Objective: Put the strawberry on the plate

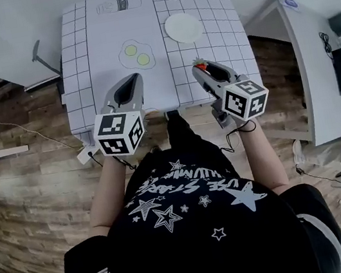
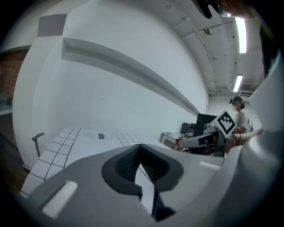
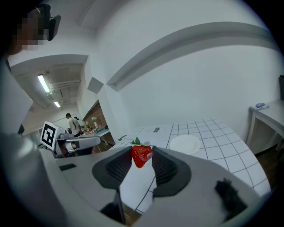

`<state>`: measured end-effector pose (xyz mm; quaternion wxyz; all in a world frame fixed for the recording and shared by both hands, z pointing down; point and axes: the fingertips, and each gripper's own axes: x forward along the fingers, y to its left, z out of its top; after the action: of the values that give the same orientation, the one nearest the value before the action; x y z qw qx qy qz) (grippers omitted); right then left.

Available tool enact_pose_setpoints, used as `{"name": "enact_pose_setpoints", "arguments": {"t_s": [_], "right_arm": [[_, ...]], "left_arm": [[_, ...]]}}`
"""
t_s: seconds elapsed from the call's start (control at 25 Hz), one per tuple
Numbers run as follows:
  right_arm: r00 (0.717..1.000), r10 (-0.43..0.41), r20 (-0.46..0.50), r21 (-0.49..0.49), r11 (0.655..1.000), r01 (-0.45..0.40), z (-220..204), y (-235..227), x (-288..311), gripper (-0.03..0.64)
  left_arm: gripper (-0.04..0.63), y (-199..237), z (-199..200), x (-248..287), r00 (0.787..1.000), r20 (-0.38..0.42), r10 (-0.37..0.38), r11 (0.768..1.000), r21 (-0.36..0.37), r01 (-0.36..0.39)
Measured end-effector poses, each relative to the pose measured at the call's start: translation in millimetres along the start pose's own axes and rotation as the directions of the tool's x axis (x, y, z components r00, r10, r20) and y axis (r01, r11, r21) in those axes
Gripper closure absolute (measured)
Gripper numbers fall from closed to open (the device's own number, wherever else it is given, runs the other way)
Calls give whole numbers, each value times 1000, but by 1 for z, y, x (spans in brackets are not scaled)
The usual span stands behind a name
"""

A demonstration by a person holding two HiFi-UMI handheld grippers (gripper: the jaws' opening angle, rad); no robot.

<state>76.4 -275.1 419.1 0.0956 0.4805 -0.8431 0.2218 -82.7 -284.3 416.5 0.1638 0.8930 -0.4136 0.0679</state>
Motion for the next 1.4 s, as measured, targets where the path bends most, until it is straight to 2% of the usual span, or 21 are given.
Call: {"name": "enact_pose_setpoints", "arguments": {"t_s": [0.2,0.4,0.76,0.96,1.2,1.4], "right_arm": [[999,34,-2,-14,999,-34,20,-29,29,468],[999,37,-17,-5,999,-38,35,-69,53,468],[996,40,-85,-28,999,-43,49,-130,101,468],[988,8,-156,-44,999,-15,40,-159,128,468],[977,30,-213,-19,999,-35,25,-179,157,468],[960,38,-279,-38,998,-51,8,-188,179,467]], "left_arm": [[586,15,13,33,999,-5,35,999,9,-35],[586,24,31,78,999,-13,37,999,25,-36],[586,35,47,155,998,-34,57,998,40,-56],[586,40,44,185,995,-69,73,997,22,-72],[586,51,32,209,986,-127,104,994,26,-102],[586,55,20,228,980,-168,105,994,22,-103]]}}
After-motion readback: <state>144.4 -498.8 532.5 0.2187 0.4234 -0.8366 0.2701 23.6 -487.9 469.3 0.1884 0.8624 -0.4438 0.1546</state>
